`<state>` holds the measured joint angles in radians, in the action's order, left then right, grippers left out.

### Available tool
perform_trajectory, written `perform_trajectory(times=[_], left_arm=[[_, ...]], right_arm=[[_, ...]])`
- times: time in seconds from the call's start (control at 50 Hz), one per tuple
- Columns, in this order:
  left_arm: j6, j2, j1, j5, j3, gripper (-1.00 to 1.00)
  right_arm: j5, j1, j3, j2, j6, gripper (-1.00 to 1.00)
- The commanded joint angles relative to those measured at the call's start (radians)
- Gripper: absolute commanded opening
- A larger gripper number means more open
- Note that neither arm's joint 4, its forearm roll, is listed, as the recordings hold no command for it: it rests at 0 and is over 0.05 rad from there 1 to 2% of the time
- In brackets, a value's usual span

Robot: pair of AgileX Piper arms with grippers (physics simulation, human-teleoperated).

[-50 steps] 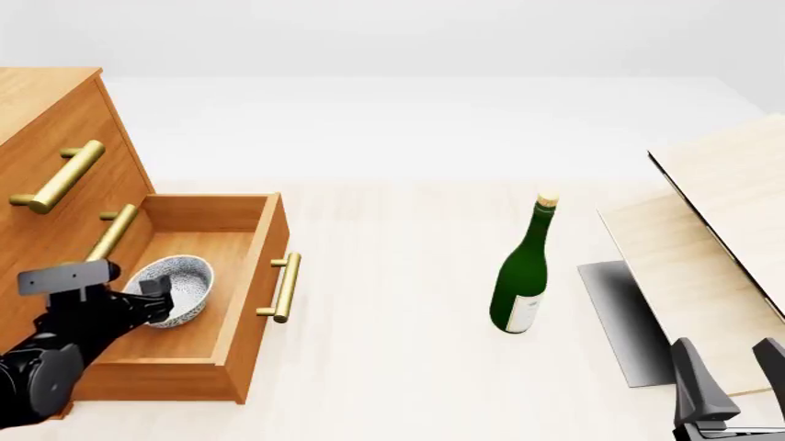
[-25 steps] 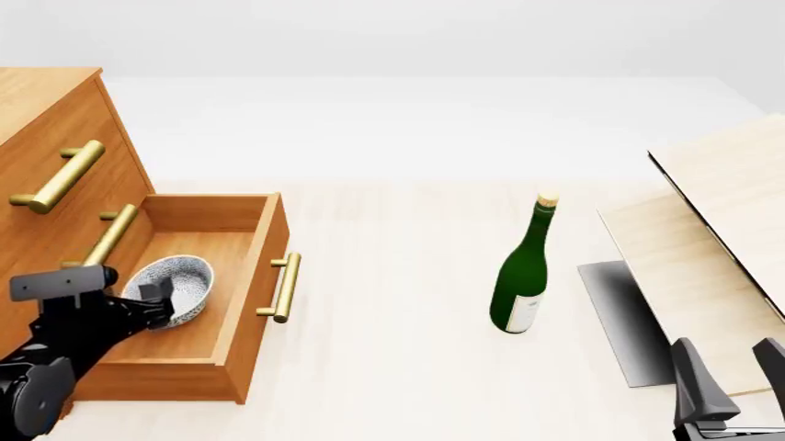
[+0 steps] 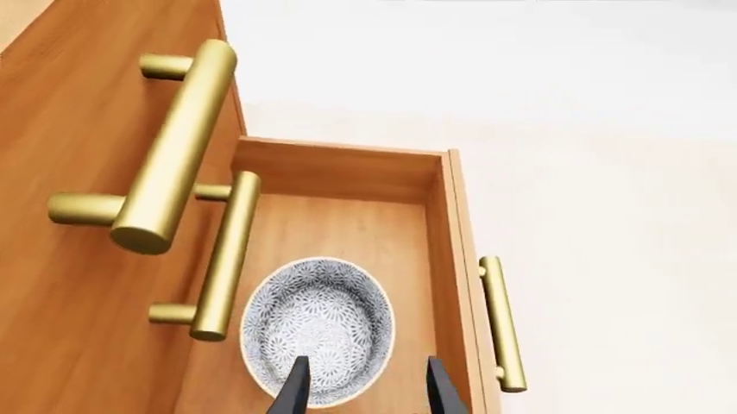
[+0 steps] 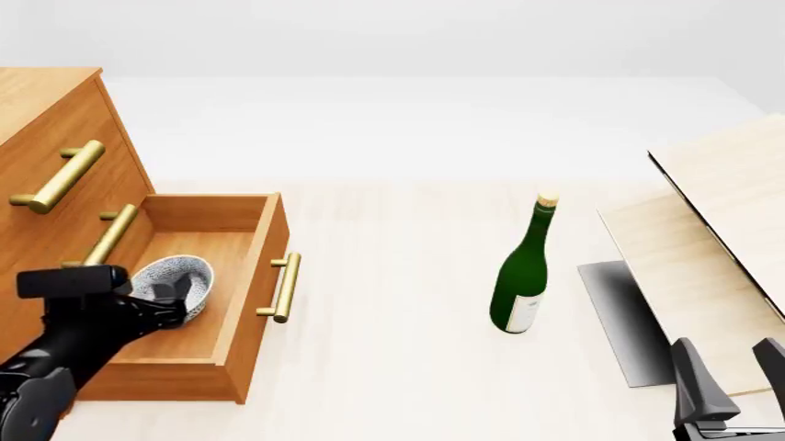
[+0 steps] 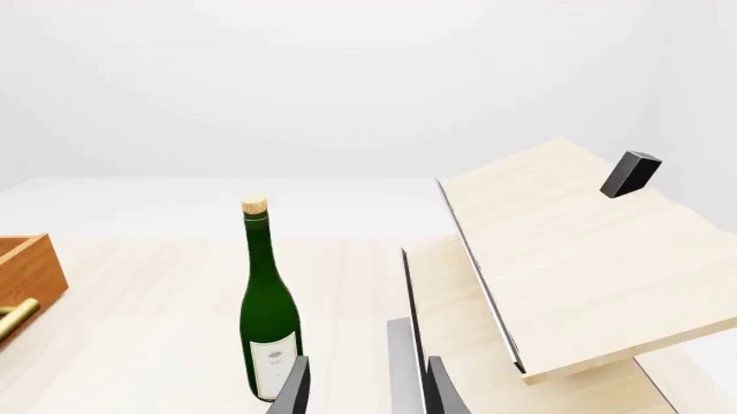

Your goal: Put the bowl in the bottom drawer of the cabinet and close it.

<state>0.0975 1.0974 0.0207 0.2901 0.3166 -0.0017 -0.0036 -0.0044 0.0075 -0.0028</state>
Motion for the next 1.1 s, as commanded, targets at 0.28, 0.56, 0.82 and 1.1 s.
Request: perform_trajectory(times=[0.28,0.56,0.82,1.1], left_arm=[[0.014,-0.107,0.127,-0.053,0.008,1.00],[0.014,-0.129,0.191,-0.066,0.016,1.00],[0.001,-0.173,0.261,-0.083,0.022,1.00],[-0.005,-0.206,0.319,-0.099,0.029,1.00]], right_arm=[[0.000,0.000,0.000,0.000,0.000,1.00],[0.000,0.000,0.000,0.000,0.000,1.00],[0.000,0.000,0.000,0.000,0.000,1.00],[0.000,0.000,0.000,0.000,0.000,1.00]])
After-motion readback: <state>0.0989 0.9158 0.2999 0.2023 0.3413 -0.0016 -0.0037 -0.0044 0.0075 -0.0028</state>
